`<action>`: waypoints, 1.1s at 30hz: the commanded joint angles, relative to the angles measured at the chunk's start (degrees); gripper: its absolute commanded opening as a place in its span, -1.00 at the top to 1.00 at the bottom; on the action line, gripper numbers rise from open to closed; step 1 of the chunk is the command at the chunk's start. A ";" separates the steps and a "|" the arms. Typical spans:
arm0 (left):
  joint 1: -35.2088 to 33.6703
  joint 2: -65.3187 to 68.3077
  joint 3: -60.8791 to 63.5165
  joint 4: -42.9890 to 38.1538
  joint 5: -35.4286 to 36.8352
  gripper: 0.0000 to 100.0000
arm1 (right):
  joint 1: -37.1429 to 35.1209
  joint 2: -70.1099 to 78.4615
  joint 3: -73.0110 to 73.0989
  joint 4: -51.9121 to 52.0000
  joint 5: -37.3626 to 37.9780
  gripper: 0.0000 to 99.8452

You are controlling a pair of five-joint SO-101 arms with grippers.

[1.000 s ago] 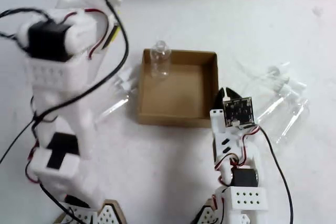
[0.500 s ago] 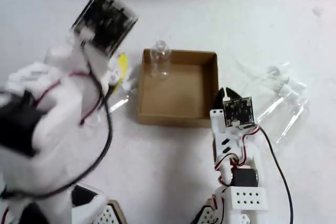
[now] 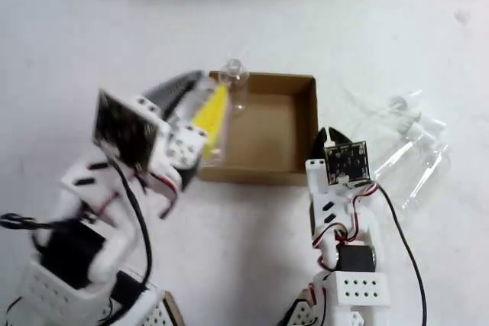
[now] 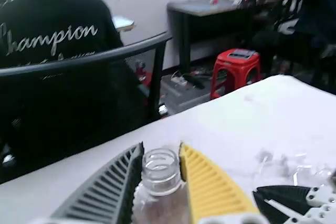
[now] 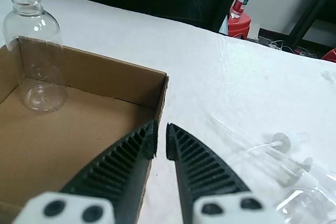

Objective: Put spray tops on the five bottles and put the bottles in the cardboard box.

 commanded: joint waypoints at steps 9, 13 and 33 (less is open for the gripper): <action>9.45 1.63 32.44 -53.19 1.67 0.95 | 5.32 0.22 0.62 -3.82 -3.08 0.97; 7.96 17.19 29.45 -64.53 1.58 0.95 | 7.08 0.22 0.62 -4.79 -6.59 0.96; 1.89 70.64 2.46 -84.57 1.14 0.95 | 6.99 0.22 0.62 -4.88 -6.59 0.96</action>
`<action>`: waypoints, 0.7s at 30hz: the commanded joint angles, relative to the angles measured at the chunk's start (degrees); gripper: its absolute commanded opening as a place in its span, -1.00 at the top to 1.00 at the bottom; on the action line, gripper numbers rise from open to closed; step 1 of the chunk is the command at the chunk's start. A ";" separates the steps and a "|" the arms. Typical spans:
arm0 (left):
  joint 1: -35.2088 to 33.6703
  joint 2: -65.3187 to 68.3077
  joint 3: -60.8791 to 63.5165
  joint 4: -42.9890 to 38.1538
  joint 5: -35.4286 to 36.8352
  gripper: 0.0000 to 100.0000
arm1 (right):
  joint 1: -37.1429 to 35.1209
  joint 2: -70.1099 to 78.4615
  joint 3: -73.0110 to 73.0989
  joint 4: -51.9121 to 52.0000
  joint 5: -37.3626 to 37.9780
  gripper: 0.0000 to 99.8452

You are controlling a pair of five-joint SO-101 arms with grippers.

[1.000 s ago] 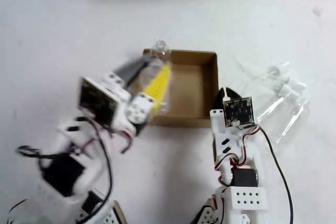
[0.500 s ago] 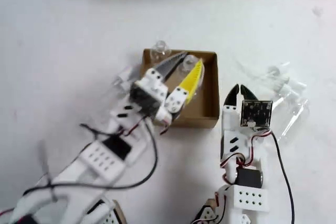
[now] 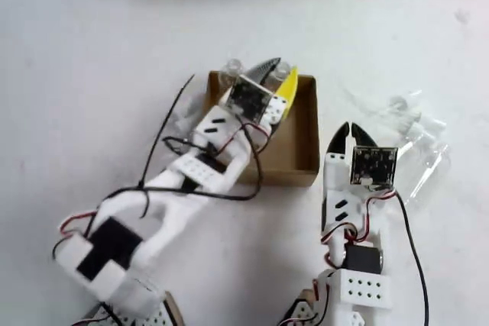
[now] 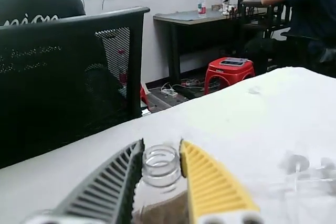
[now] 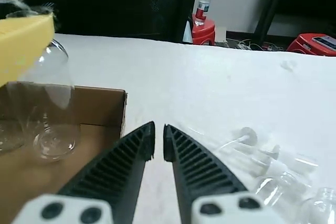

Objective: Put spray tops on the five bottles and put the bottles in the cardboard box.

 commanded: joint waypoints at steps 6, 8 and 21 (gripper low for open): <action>-2.59 7.78 -9.58 -1.85 0.26 0.95 | 0.22 0.31 0.62 -1.19 -0.53 0.96; -3.03 8.31 -9.76 -1.85 0.26 0.95 | 0.22 0.31 0.62 -1.19 -0.53 0.96; -5.14 8.57 -9.23 -5.19 -4.13 0.95 | 0.22 0.31 0.62 -1.10 -0.53 0.96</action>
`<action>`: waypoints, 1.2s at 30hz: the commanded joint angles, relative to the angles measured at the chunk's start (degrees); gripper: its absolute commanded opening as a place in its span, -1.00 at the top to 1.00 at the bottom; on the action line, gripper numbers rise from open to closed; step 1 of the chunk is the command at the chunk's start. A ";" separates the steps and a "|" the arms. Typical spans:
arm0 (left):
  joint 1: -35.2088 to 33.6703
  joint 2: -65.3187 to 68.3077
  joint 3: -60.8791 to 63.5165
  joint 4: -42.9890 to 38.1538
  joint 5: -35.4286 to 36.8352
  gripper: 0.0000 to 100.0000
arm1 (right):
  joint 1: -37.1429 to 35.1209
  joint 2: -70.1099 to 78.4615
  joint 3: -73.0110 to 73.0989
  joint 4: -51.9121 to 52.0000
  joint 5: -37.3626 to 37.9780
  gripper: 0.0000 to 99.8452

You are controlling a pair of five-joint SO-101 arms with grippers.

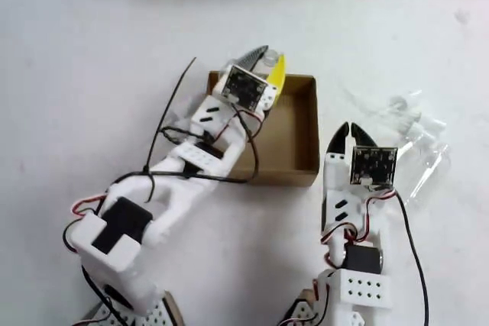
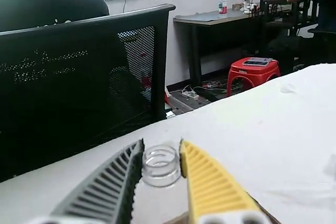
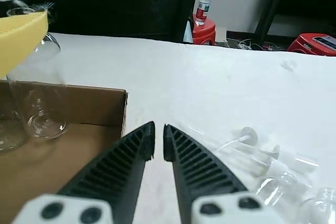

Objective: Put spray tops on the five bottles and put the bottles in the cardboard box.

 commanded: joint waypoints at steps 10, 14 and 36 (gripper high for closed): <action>-0.92 5.14 -4.13 -2.02 -1.85 0.95 | 0.31 0.31 0.62 -1.10 -0.53 0.96; -0.92 5.41 -3.69 -5.54 -1.76 0.95 | -0.40 0.31 0.62 -1.10 -0.44 0.96; -1.63 5.85 -4.13 -5.63 -1.67 0.95 | -0.84 0.31 0.62 -1.10 -0.44 0.96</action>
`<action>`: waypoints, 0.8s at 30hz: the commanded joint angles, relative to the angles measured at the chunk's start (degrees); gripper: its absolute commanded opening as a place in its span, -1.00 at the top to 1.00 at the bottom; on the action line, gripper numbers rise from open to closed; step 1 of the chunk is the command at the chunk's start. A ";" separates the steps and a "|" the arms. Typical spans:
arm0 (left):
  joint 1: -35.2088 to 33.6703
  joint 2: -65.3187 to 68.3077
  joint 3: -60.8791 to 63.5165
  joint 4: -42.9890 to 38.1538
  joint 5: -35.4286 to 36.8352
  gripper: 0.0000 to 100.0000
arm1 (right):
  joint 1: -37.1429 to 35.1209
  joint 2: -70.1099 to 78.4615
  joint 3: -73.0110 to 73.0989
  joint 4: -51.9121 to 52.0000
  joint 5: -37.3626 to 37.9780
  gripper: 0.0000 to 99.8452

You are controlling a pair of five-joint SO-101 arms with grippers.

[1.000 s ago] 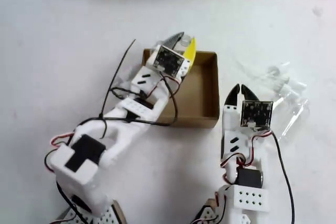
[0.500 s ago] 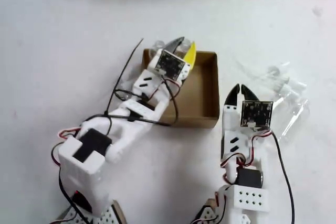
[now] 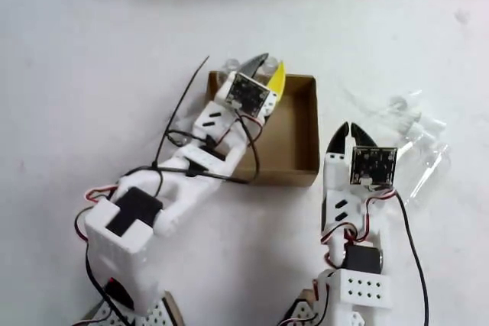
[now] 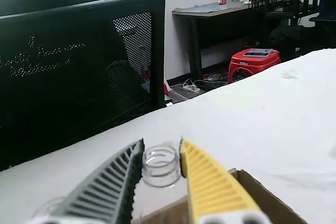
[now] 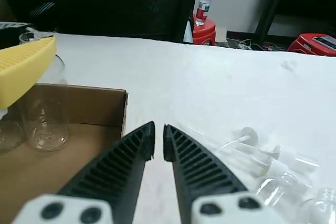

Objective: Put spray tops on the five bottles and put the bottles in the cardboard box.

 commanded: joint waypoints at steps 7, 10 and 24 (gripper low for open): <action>-2.24 -0.84 -2.90 -1.32 -0.26 0.95 | -0.84 0.31 0.62 -1.10 -0.44 0.96; -2.07 -0.84 -2.90 -1.32 -0.26 0.95 | -0.84 0.31 0.62 -1.10 -0.44 0.96; -1.19 5.67 -6.95 -1.67 -0.70 0.95 | -0.92 0.31 0.62 -1.10 -0.44 0.96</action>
